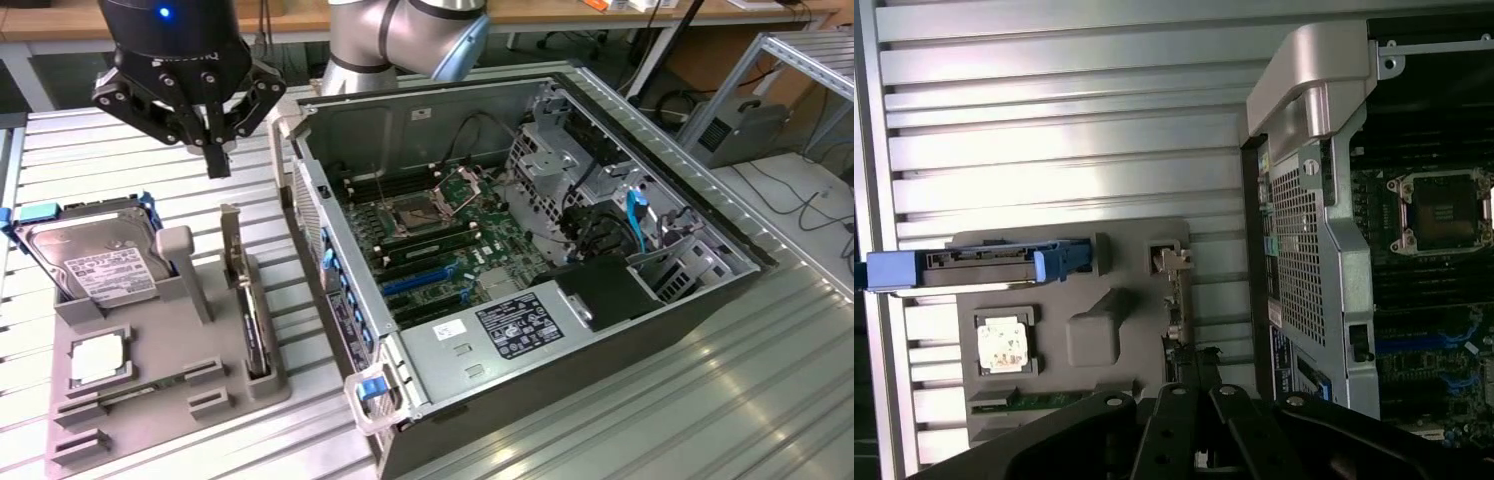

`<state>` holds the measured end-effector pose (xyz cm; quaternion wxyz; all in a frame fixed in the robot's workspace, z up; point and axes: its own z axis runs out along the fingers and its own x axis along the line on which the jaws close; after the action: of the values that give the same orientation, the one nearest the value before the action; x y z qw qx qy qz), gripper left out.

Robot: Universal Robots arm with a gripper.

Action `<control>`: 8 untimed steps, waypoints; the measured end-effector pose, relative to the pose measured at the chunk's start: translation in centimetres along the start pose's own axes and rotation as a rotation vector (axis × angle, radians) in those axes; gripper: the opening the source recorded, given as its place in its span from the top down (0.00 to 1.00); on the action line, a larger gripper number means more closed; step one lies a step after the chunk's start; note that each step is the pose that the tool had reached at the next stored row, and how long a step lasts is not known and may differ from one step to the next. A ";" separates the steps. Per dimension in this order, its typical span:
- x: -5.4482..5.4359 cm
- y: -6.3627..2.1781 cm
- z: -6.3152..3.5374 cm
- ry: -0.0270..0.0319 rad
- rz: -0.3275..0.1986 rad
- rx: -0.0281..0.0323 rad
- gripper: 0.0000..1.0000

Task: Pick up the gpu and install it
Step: 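Reach for the gpu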

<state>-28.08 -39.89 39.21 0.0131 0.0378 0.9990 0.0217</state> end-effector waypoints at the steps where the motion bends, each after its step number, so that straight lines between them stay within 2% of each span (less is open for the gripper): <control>1: 0.0 0.00 0.00 0.0000 0.000 0.0000 0.89; 8: 0.0 -0.40 -0.02 0.0001 0.000 0.0001 0.89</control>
<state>-28.08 -40.30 39.21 0.0130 0.0379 0.9990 0.0217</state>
